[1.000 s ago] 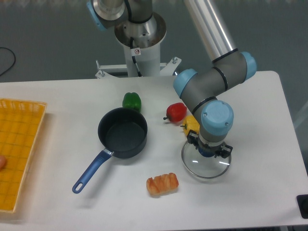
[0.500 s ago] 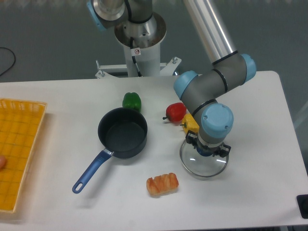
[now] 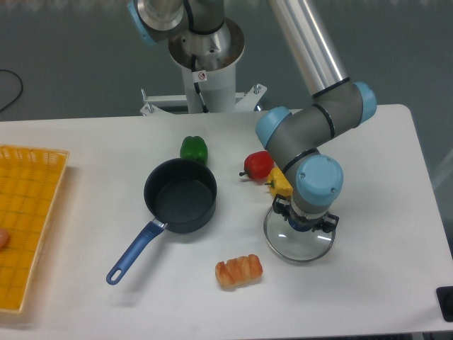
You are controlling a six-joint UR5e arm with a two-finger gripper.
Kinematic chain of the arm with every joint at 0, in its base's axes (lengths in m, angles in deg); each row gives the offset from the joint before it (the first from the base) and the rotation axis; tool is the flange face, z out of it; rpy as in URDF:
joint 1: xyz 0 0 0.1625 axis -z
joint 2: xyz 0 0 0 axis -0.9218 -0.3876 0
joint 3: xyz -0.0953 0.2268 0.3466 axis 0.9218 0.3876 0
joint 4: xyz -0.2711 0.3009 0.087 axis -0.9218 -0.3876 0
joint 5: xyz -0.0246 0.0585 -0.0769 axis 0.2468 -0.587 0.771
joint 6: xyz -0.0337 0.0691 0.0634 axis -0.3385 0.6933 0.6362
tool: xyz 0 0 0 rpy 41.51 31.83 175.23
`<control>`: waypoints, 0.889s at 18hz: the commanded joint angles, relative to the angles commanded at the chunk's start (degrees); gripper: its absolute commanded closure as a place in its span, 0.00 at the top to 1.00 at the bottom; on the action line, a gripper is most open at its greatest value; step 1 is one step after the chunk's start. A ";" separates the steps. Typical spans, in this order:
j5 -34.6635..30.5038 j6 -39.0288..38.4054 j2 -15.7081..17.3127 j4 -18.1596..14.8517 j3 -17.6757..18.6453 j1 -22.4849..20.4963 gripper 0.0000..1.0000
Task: Place the lid on the table
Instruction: 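Hold the glass lid resting on the table, then open the gripper and raise it off the lid knob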
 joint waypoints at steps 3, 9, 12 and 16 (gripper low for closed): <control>-0.09 -0.09 -0.09 0.00 0.09 0.00 0.88; -0.09 -0.17 0.09 0.00 0.09 0.18 0.90; -0.18 0.09 0.61 0.00 0.09 0.26 0.99; -0.09 0.44 1.67 0.18 0.09 0.44 1.00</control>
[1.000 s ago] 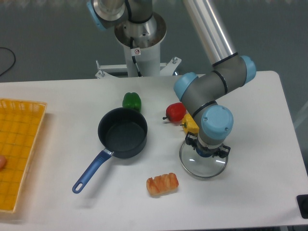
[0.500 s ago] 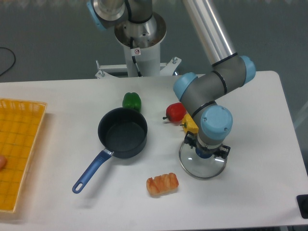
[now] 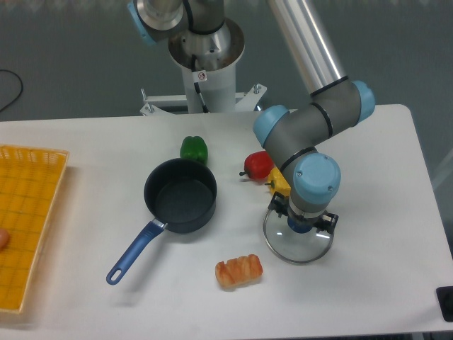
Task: Place the lid on the table
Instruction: 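Open the gripper and raise it off the lid knob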
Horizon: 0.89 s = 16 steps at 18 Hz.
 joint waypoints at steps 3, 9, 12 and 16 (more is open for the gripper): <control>-0.09 1.93 0.79 0.35 0.00 0.00 1.00; -0.09 6.50 2.46 2.37 0.44 -0.61 1.00; -0.26 6.59 2.99 2.46 0.18 -0.70 1.00; -0.35 6.59 3.43 4.04 0.09 -1.14 1.00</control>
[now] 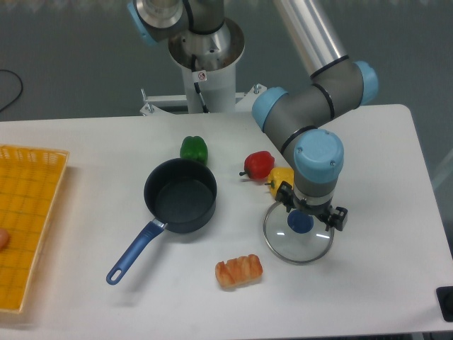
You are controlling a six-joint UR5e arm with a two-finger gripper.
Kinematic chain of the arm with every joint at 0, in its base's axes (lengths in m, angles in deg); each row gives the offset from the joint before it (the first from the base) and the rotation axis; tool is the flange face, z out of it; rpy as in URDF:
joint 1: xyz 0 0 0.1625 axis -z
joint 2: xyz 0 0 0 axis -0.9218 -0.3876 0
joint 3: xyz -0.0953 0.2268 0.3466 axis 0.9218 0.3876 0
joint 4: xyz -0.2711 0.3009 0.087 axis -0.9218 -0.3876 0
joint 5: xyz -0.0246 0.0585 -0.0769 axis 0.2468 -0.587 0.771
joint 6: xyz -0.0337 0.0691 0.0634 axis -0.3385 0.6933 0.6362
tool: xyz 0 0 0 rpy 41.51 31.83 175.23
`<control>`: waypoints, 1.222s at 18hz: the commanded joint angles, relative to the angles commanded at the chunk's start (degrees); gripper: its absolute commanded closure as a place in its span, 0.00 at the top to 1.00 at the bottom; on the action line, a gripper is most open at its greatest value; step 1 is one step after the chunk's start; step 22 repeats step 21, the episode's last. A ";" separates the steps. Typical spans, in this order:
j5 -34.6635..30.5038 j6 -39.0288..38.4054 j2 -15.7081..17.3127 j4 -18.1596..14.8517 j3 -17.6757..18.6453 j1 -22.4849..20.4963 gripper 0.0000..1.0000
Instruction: Place the lid on the table
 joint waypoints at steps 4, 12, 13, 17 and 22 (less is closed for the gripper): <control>0.00 0.44 0.00 0.88 -0.09 -0.09 1.00; 0.00 0.62 0.26 0.88 -0.09 -0.35 1.00; 0.00 0.62 0.35 0.88 -0.09 -0.35 1.00; 0.00 0.62 0.35 0.88 -0.09 -0.35 1.00; 0.00 0.53 0.26 0.97 -0.17 -0.35 1.00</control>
